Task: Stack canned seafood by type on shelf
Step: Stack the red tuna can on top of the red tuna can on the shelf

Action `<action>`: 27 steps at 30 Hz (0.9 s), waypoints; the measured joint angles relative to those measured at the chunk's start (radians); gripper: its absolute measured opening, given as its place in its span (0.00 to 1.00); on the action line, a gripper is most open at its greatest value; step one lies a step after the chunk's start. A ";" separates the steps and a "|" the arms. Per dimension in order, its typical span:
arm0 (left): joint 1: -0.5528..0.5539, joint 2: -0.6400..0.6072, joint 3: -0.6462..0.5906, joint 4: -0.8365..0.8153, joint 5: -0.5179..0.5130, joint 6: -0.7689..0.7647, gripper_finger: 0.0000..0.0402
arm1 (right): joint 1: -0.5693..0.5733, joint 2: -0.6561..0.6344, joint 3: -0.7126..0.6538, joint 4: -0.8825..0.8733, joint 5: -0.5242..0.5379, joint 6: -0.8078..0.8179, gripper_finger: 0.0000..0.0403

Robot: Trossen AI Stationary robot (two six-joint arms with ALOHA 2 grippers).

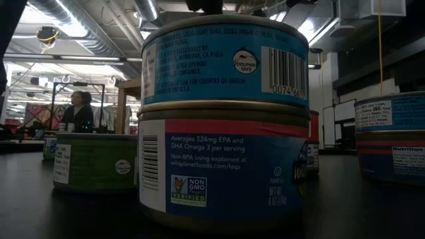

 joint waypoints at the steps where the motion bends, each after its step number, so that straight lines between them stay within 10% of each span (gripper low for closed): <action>1: 0.008 0.000 0.000 0.010 0.010 0.009 0.00 | 0.000 0.000 0.000 0.000 0.000 0.000 0.61; 27: 0.115 0.010 -0.071 0.132 0.147 0.037 0.00 | 0.000 0.000 0.000 0.000 0.000 -0.001 0.61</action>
